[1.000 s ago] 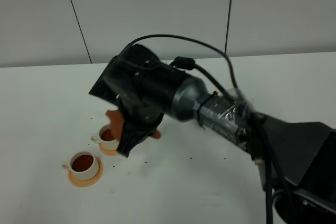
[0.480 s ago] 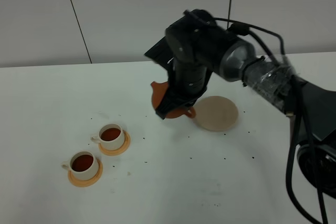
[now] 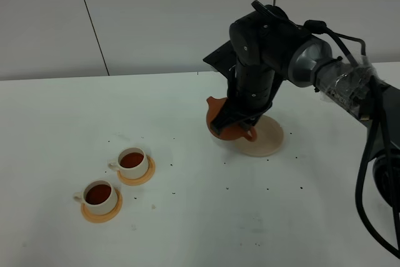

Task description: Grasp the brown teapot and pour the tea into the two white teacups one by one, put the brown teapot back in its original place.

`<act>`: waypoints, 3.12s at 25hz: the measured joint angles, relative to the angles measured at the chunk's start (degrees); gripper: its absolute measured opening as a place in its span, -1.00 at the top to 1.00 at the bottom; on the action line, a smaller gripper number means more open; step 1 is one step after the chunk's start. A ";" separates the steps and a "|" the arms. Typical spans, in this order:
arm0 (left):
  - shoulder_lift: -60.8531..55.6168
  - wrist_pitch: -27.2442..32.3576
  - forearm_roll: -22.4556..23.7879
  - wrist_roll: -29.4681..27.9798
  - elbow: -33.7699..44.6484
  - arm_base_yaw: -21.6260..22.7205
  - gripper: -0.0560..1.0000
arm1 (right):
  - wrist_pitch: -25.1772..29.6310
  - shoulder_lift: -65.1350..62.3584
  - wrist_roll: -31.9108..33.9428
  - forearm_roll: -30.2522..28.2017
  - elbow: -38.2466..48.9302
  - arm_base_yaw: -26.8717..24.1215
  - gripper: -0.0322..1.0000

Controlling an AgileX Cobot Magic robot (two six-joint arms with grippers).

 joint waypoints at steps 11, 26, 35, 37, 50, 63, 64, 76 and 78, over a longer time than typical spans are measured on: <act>0.00 0.00 0.00 0.05 0.00 0.00 0.44 | -3.22 -9.05 -0.06 0.69 16.27 -3.86 0.75; 0.00 0.00 0.00 0.00 0.00 0.00 0.44 | -13.83 -9.10 -0.67 1.95 19.09 -5.18 0.75; 0.00 0.00 0.00 0.00 0.00 0.00 0.44 | -15.61 -6.14 -0.87 2.01 19.15 -5.93 0.75; 0.00 0.00 0.00 0.00 0.00 0.00 0.44 | -15.87 -6.12 -0.87 2.01 19.19 -6.05 0.75; 0.00 0.00 0.00 0.00 0.00 0.00 0.44 | -16.79 -5.57 -0.10 1.95 19.82 -6.11 0.75; 0.00 0.00 0.00 0.00 0.00 0.00 0.44 | -16.28 -5.57 2.37 1.89 19.82 -6.11 0.27; 0.00 0.00 0.00 -0.13 0.00 0.00 0.44 | -16.18 -5.57 2.37 1.78 19.82 -6.11 0.18; 0.00 0.00 0.00 -0.03 0.00 0.00 0.44 | -1.72 -13.10 11.41 1.16 19.82 -8.05 -0.09; 0.00 0.00 0.00 -0.03 0.00 0.00 0.44 | -1.53 -14.55 12.21 0.97 21.11 -9.21 -0.07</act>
